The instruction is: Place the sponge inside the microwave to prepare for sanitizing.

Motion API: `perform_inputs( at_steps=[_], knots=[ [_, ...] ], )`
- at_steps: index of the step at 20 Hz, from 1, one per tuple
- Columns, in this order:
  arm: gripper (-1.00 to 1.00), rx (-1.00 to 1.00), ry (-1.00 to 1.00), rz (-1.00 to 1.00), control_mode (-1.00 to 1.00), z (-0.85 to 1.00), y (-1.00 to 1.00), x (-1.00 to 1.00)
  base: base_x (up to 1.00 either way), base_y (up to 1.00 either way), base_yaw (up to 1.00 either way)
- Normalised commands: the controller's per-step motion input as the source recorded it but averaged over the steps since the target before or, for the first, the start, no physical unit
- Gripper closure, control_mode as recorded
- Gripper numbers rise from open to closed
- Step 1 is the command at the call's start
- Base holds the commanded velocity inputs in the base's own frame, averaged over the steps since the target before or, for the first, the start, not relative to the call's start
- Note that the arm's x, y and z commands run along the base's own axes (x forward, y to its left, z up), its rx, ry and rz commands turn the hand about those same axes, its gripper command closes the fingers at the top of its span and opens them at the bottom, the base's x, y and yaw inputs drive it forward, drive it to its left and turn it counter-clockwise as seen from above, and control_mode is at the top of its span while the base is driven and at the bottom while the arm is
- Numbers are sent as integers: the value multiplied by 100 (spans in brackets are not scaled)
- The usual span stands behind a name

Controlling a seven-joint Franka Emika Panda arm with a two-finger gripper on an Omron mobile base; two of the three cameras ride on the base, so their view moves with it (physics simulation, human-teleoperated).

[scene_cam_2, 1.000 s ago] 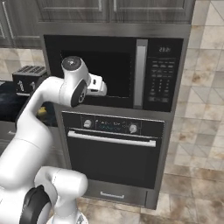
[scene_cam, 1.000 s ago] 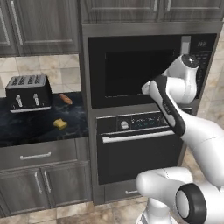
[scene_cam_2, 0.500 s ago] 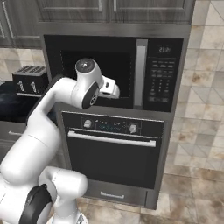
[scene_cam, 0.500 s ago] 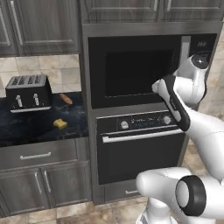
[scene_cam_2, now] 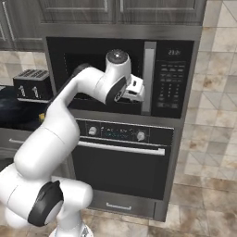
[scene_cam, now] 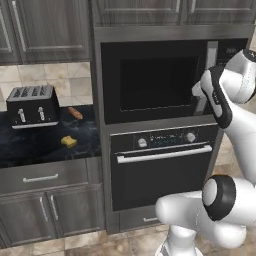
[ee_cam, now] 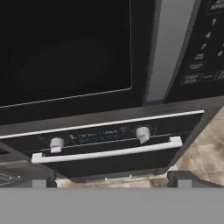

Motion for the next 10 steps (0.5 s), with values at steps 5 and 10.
perform_inputs(
  at_steps=[5,10],
  knots=[
    [-100,3,-4,0,-100,3,-56,9,0,0,0],
    [-100,0,-4,0,-100,1,-34,27,0,0,0]
  ],
)
